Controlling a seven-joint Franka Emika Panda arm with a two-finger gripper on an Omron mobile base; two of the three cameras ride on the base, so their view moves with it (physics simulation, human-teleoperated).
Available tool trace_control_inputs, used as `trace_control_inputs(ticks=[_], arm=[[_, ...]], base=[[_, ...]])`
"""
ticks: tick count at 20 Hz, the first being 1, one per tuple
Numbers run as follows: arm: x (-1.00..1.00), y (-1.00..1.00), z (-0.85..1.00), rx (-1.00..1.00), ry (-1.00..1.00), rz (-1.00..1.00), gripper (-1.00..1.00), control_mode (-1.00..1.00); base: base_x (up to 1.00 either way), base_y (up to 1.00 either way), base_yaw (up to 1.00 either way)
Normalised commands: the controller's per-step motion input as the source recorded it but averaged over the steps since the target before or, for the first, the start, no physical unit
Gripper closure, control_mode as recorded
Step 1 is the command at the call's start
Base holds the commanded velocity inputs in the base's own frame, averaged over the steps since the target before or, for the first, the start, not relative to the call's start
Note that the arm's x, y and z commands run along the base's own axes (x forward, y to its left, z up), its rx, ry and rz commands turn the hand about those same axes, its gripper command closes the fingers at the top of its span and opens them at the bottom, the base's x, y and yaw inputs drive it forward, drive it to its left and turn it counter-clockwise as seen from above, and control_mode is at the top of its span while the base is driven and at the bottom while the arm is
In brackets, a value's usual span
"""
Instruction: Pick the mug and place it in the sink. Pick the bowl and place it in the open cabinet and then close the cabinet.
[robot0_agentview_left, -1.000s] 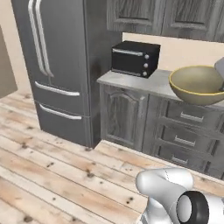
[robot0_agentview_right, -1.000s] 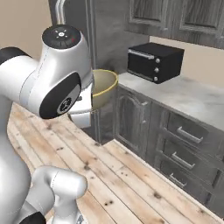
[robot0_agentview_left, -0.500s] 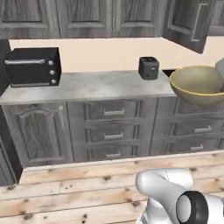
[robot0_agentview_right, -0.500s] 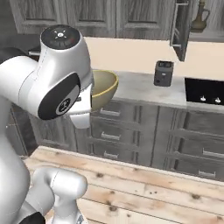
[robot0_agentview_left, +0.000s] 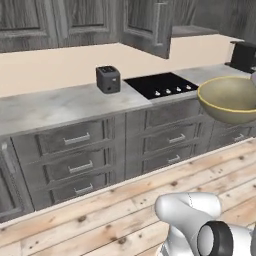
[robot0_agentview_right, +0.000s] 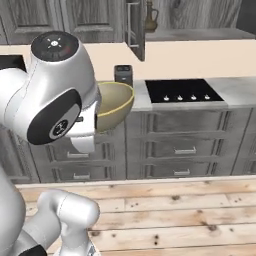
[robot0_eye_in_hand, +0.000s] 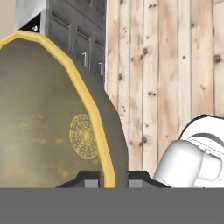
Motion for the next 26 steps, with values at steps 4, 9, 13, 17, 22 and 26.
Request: trace_control_inputs(ticks=[4,9,13,17,22,26], arm=[[0.00,0.00,0.00,0.00,0.00,0.00,1.00,1.00],[0.00,0.00,0.00,0.00,0.00,0.00,1.00,1.00],[0.00,0.00,0.00,0.00,0.00,0.00,1.00,1.00],[0.00,0.00,0.00,0.00,0.00,0.00,1.00,1.00],[0.00,0.00,0.00,0.00,0.00,0.00,1.00,1.00],[0.00,0.00,0.00,0.00,0.00,0.00,1.00,1.00]], base=[[0.05,-1.00,-0.01],[0.43,-0.93,0.00],[0.45,-0.39,0.02],[0.70,-0.05,0.19],[0.75,-0.38,0.26],[0.19,-0.67,0.24]])
